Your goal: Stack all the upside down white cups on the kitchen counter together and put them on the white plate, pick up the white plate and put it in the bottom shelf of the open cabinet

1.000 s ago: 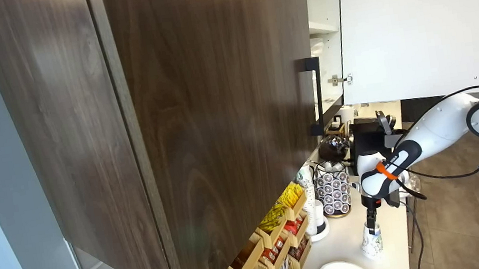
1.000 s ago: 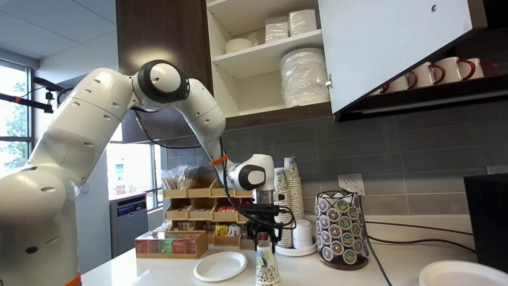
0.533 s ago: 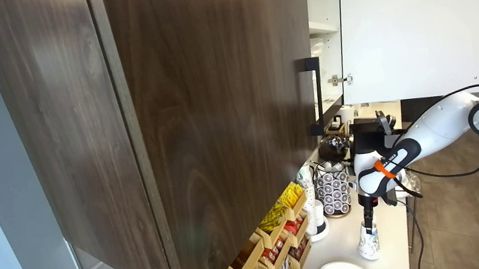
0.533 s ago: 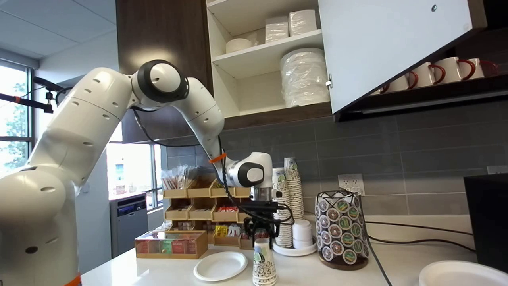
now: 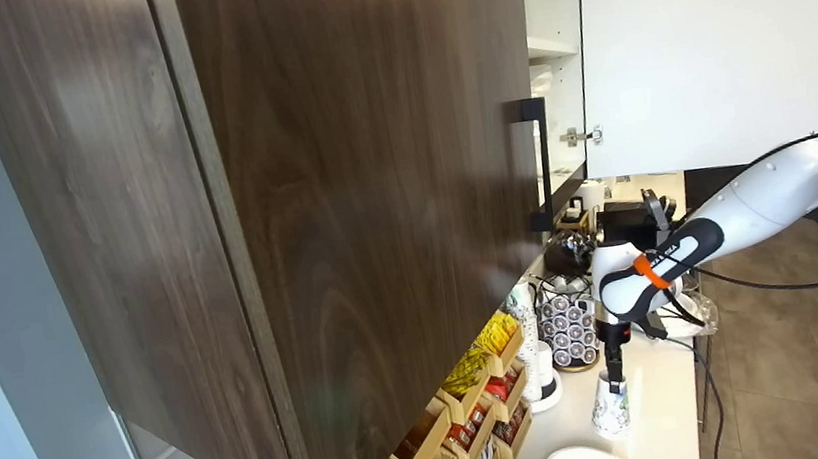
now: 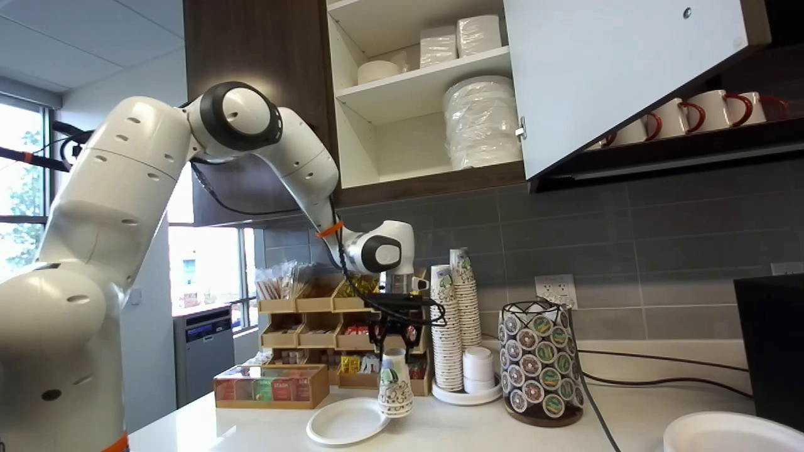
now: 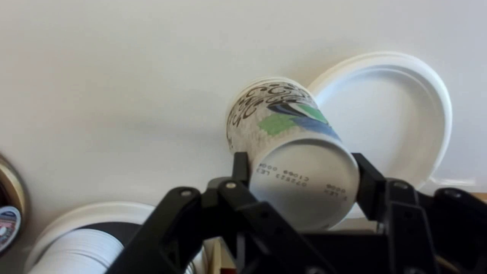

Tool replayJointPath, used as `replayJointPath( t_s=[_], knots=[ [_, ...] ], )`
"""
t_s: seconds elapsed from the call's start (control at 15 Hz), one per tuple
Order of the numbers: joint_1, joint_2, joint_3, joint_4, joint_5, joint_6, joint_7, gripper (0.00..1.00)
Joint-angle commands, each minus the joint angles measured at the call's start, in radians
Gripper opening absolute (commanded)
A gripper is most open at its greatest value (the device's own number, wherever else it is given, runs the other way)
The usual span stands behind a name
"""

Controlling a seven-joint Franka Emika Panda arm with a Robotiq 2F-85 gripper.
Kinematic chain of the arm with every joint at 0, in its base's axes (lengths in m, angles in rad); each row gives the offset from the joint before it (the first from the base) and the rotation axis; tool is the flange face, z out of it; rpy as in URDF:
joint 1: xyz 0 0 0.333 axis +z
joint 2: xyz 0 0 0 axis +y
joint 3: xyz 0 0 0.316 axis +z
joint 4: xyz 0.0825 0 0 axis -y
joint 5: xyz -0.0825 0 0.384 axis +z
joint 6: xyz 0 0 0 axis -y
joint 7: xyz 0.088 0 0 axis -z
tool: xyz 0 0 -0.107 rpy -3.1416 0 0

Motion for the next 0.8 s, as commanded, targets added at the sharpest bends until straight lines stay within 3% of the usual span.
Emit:
replayJointPath(
  t_s=[0.0,0.4,0.73],
  knots=[
    [0.038,-0.037,0.03,-0.038,0.041,-0.008,-0.061,0.41],
    [0.112,-0.001,0.065,-0.03,0.031,-0.034,-0.062,0.41],
    [0.134,0.047,0.085,-0.002,0.079,-0.097,-0.047,0.41]
  ],
)
